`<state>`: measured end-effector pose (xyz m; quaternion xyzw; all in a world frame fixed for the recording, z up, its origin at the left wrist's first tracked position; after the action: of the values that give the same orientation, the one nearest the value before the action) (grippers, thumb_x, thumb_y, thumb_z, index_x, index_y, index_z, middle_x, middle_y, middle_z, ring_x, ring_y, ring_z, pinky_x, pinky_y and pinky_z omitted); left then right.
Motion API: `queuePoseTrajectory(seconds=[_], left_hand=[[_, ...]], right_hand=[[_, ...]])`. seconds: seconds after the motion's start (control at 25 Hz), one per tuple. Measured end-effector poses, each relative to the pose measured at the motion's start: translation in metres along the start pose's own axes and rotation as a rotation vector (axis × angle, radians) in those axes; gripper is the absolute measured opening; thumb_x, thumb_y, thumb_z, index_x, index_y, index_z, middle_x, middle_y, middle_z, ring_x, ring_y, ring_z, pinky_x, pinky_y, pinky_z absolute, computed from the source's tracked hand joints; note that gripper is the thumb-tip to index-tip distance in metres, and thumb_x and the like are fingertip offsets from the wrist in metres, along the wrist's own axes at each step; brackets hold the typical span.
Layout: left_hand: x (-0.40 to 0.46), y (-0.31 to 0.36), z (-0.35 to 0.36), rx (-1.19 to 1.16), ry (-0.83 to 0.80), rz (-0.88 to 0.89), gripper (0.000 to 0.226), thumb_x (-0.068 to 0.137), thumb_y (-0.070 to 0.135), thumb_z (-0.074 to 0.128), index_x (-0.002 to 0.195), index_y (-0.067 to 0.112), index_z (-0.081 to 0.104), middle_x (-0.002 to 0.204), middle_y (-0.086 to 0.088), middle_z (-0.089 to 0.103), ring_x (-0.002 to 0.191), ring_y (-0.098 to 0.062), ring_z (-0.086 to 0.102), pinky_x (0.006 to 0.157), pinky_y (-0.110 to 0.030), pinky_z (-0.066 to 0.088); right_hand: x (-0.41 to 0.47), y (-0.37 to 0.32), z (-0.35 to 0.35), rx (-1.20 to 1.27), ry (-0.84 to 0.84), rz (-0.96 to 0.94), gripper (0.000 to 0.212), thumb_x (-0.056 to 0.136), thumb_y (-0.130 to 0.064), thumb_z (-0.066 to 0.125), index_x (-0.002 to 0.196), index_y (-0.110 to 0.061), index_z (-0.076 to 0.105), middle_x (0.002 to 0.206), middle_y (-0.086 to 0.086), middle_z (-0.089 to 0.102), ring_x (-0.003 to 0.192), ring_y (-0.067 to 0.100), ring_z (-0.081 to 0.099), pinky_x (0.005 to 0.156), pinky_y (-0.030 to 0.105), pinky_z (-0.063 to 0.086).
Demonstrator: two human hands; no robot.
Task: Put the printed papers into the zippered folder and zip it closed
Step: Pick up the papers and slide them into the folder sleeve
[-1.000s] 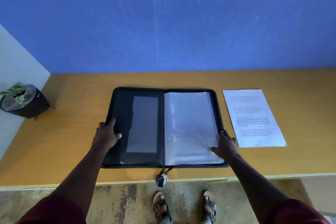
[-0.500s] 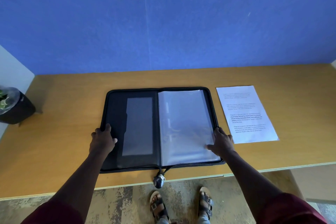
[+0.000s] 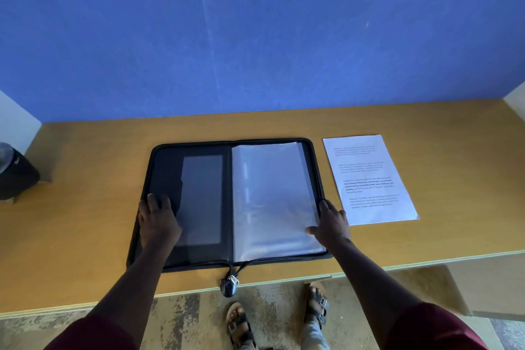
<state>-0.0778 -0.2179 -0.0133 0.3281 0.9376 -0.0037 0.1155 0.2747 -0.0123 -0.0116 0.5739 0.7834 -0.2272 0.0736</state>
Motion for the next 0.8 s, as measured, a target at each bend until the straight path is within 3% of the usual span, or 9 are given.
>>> queuePoseTrajectory(seconds=[0.16,0.28,0.48,0.8], left_hand=[[-0.011,0.054,0.004,-0.075,0.044,0.089,0.072,0.091,0.019,0.063,0.152,0.012,0.025,0.160,-0.019,0.015,0.148,-0.041,0.013,0.117,-0.050,0.032],[-0.017,0.109,0.008,-0.112,-0.003,0.186,0.075,0.093,0.024,0.060,0.156,0.016,0.019,0.163,-0.015,0.014,0.150,-0.036,0.012,0.117,-0.046,0.033],[-0.028,0.209,0.014,-0.173,-0.069,0.393,0.075,0.095,0.024,0.056,0.158,0.018,0.016,0.166,-0.007,0.006,0.153,-0.027,0.008,0.117,-0.041,0.032],[-0.044,0.350,0.017,-0.235,-0.106,0.535,0.072,0.098,0.026,0.054,0.158,0.019,0.015,0.166,-0.002,0.008,0.153,-0.021,0.005,0.112,-0.039,0.038]], right_hand=[[0.007,0.011,-0.011,0.105,0.031,-0.011,0.055,0.087,-0.027,0.070,0.135,-0.012,0.047,0.133,0.008,0.056,0.120,0.031,0.052,0.090,0.040,0.050],[0.013,0.030,-0.025,0.008,0.073,-0.094,0.041,0.089,-0.022,0.062,0.127,-0.012,0.050,0.123,0.008,0.060,0.114,0.030,0.053,0.085,0.039,0.050],[0.032,0.070,-0.050,-0.035,0.119,-0.120,0.043,0.091,-0.025,0.064,0.129,-0.012,0.049,0.126,0.006,0.058,0.116,0.028,0.050,0.090,0.039,0.049],[0.075,0.129,-0.082,-0.035,0.135,-0.094,0.051,0.092,-0.027,0.062,0.137,-0.012,0.043,0.133,0.005,0.053,0.120,0.027,0.048,0.096,0.039,0.048]])
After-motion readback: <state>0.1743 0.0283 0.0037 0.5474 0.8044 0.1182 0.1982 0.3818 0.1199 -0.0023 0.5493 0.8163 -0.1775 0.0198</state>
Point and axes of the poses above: each hand's wrist, its own x-axis towards the middle knuckle, its own z-axis out of the palm, y = z × x, the point moved 2 cm from there along x, towards the middle knuckle
